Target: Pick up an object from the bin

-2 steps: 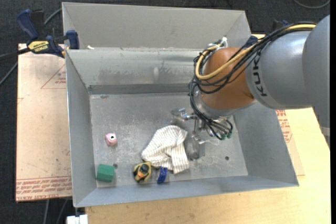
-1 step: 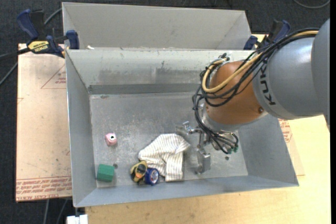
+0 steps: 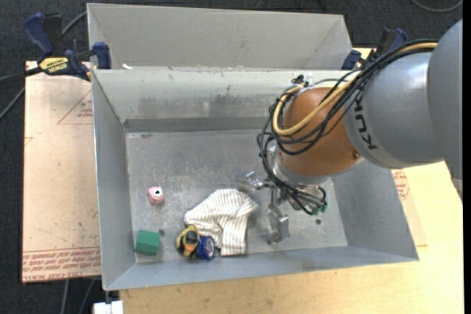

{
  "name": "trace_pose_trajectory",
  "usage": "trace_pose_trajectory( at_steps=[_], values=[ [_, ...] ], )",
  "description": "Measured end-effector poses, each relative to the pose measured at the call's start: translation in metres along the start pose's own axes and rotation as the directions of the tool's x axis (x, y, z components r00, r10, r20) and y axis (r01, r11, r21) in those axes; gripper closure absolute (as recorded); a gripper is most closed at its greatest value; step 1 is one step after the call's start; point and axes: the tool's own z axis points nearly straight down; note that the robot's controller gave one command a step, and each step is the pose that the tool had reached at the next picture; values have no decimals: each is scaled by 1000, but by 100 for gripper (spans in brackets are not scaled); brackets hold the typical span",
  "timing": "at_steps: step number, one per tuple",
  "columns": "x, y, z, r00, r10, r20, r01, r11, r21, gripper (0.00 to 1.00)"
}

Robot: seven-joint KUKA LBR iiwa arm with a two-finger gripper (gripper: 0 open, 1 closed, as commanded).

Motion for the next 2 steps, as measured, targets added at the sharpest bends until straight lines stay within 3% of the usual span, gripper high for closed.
trace_pose_trajectory(
  at_steps=[1,2],
  values=[
    [-2,3,0,1000,-10,0,10,1000,-1,0],
    [1,-29,-85,982,-186,9,186,982,7,0]
  ],
)
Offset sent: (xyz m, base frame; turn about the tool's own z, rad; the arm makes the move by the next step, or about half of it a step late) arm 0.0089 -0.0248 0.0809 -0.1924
